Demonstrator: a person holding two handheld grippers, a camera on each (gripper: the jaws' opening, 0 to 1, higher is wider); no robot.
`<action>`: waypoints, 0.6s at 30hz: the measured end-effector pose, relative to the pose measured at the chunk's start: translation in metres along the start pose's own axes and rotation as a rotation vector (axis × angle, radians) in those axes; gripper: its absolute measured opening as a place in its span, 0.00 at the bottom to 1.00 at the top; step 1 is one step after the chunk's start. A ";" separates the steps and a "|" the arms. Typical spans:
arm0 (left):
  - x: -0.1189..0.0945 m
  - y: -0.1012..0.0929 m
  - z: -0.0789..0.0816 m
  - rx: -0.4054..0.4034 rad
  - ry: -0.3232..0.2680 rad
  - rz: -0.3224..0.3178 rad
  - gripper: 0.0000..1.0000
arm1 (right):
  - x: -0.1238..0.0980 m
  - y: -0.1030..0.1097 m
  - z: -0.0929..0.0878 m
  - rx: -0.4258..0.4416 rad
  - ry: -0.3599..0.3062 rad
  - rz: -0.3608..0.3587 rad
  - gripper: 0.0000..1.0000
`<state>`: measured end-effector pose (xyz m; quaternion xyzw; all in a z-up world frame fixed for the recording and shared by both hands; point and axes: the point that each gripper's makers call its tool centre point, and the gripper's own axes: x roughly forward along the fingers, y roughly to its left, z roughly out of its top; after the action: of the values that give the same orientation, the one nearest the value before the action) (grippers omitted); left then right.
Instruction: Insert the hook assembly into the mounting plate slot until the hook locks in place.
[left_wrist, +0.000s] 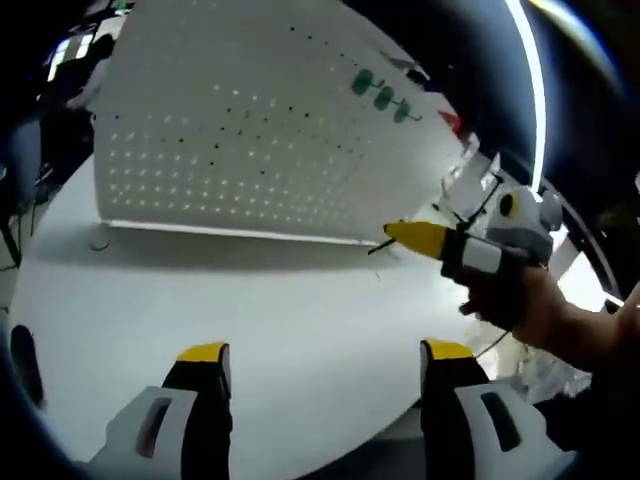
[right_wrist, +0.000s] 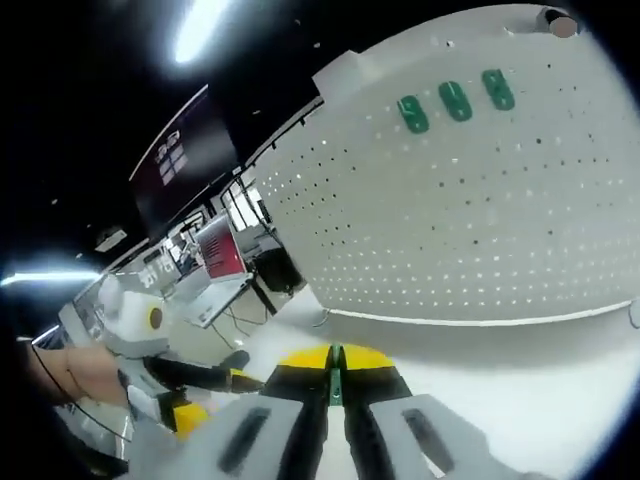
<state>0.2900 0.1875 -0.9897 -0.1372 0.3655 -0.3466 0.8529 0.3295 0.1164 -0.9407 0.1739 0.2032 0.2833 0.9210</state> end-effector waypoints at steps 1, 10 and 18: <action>0.001 -0.001 0.003 0.000 -0.009 0.000 0.75 | -0.001 0.005 -0.003 0.003 -0.001 0.002 0.00; 0.000 -0.015 0.018 -0.002 -0.058 -0.034 0.59 | -0.004 0.036 -0.002 0.054 -0.045 0.033 0.00; 0.002 -0.030 0.028 -0.041 -0.092 -0.080 0.51 | -0.007 0.051 0.005 0.031 -0.071 0.053 0.00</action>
<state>0.2964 0.1637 -0.9570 -0.1849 0.3270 -0.3664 0.8512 0.3036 0.1506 -0.9126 0.2036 0.1699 0.2982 0.9169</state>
